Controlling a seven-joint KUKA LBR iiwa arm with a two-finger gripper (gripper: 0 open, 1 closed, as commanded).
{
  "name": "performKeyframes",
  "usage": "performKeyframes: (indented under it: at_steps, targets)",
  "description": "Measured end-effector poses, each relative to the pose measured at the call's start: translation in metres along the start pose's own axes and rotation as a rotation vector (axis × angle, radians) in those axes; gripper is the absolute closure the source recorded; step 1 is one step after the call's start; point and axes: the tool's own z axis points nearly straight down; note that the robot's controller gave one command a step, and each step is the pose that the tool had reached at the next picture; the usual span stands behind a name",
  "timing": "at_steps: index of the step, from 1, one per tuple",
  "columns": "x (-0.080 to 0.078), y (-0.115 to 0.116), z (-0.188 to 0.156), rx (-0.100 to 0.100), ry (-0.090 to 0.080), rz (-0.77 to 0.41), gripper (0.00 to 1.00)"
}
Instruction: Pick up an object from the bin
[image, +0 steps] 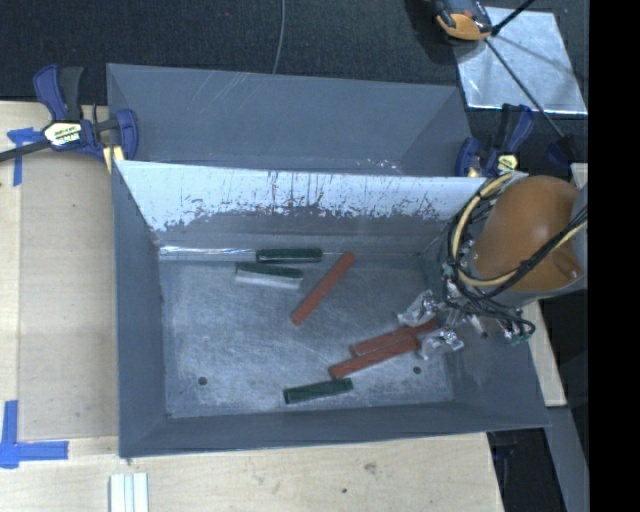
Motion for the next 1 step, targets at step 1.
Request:
performKeyframes:
  at_steps: [1]
  targets:
    - [-0.0101, 0.0100, -0.1493, -0.005, 0.013, -0.037, 1.00]
